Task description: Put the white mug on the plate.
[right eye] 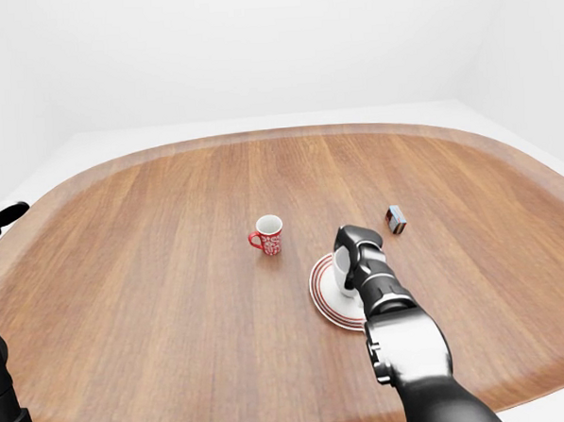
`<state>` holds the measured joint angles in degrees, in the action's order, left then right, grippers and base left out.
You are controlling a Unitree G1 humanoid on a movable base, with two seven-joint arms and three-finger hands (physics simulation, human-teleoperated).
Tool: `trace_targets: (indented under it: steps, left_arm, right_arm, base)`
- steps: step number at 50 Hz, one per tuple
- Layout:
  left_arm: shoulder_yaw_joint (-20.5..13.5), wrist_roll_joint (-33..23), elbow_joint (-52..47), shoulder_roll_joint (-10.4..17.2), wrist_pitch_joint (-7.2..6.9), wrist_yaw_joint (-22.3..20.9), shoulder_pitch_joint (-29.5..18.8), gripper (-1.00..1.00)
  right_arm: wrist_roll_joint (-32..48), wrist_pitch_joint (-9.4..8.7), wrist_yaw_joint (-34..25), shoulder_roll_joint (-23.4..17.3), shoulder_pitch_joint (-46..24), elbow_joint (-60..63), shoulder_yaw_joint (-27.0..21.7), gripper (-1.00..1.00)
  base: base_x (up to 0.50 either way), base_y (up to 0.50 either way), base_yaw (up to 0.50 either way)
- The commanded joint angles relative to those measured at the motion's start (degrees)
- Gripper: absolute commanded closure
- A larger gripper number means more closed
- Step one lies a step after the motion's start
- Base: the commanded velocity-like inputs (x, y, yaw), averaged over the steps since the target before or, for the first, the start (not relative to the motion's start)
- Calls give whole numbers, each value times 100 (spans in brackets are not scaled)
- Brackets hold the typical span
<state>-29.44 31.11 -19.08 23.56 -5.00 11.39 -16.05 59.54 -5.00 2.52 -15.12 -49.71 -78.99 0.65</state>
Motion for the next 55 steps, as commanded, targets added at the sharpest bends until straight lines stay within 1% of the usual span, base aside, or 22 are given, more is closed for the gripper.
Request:
trace_targets:
  steps: [1, 2, 4, 5, 6, 11, 13, 22, 32, 33, 34, 36, 39, 40, 42, 43, 44, 48, 49, 52, 53, 55]
  left_arm:
    - [3, -6, 1, -2, 0, 1, -3, -100]
    - [5, -9, 5, -3, 0, -1, -4, -100]
    - [2, -6, 3, -2, 0, 1, -3, -100]
    - [-3, 1, -9, 1, 0, 4, -1, -100]
    - [-5, 2, -11, 2, 0, 6, -2, -100]
    - [-4, 5, -9, 3, 0, 10, -5, -100]
    - [-2, 2, 4, 3, 0, 6, -9, -100]
    - [-7, 12, 6, 13, 0, 15, -17, -100]
    - [-10, 5, 14, 16, 0, 19, -8, -100]
    - [-6, 0, 13, 13, 0, 18, -5, -100]
    - [-7, -2, 4, 11, 0, 19, 0, -100]
    - [6, -10, -29, -1, 0, 16, 16, -100]
    - [-29, 13, -30, 12, 0, 14, 6, -100]
    - [-18, 0, -29, 8, 0, 15, 7, -100]
    - [-6, -6, -35, -4, 0, 8, 15, -100]
    - [-2, -15, -35, -6, 0, 4, 17, -100]
    - [-17, 0, -45, -6, 0, 2, 23, -100]
    - [-17, 1, -37, -5, 0, 2, 19, -100]
    - [-2, -11, -34, -12, 0, -1, 21, -100]
    - [-13, -5, -56, -15, 0, 0, 29, -100]
    - [-11, -6, -65, -18, 0, 0, 34, -100]
    - [-9, -6, -86, -22, 0, 1, 39, -100]
  right_arm:
    - [119, 0, -8, -15, 4, 3, 12, -15]
    - [120, 0, -9, -13, 0, 4, 11, -35]
    - [126, 0, -11, -9, -3, 4, 13, -44]
    - [161, 0, -6, -3, 3, 1, 38, -58]
    - [163, 0, -3, 0, 9, 0, 35, -66]
    - [174, 0, -5, -9, 28, -1, 23, -93]
    - [180, 0, -10, -16, 26, 0, 22, -100]
    - [198, 0, -66, 8, 8, 9, 29, -100]
    - [64, 0, -208, 113, -632, 353, 181, -100]
    - [-16, 0, -431, 147, -758, 910, 195, -100]
    - [-53, 0, -522, 164, -763, 1136, 203, -100]
    - [-10, 0, -911, 214, -628, 1985, 266, -100]
    - [384, 0, -2503, 411, 65, 5275, 281, -100]
    - [473, 0, -3064, 572, 199, 6390, 225, -100]
    - [816, 0, -3678, 729, 202, 7383, 233, -100]
    - [914, 0, -4077, 878, 107, 8035, 216, -100]
    - [1192, 0, -4252, 956, -88, 8705, 266, -100]
    - [1842, 0, -4252, 1217, -798, 9967, 226, -100]
    - [2134, 0, -4252, 1267, -1181, 10398, 282, -100]
    - [2737, 0, -4252, 1422, -1855, 10881, 267, -100]
    - [2930, 0, -4252, 1542, -2094, 11031, 285, -100]
    - [3170, 0, -4252, 1655, -2343, 11127, 274, -100]
  base:
    - [0, 0, 0]
    - [0, 0, 0]
    - [0, 0, 0]
    - [0, 0, 0]
    - [0, 0, 0]
    - [0, 0, 0]
    - [0, 0, 0]
    - [0, 0, 0]
    - [0, 0, 0]
    - [0, 0, 0]
    - [0, 0, 0]
    - [0, 0, 0]
    - [0, 0, 0]
    - [0, 0, 0]
    - [0, 0, 0]
    - [0, 0, 0]
    - [0, 0, 0]
    - [0, 0, 0]
    - [0, 0, 0]
    - [0, 0, 0]
    - [0, 0, 0]
    - [0, 0, 0]
